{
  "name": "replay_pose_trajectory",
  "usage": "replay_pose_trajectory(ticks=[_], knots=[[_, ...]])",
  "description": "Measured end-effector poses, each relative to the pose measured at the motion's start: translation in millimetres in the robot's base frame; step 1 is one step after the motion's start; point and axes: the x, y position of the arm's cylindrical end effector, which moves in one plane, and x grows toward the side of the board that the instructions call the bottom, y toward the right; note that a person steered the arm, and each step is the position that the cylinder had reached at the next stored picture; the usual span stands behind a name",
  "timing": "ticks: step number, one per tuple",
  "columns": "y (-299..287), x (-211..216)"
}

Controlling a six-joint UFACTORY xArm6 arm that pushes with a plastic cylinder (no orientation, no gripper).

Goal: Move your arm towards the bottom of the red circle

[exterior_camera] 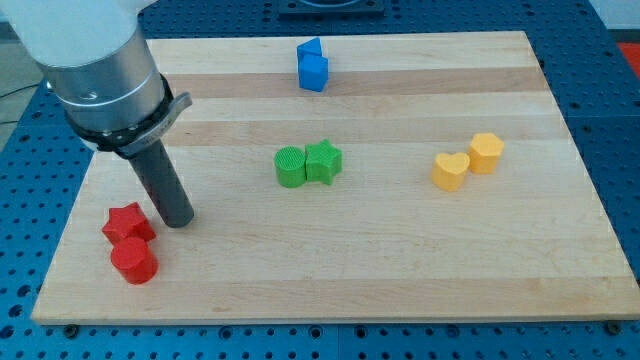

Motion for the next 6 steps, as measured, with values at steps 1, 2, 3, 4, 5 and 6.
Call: replay_pose_trajectory(ticks=[1, 2, 3, 4, 5, 6], knots=[[0, 0], [0, 0], [19, 11], [23, 46], [22, 88], [14, 98]])
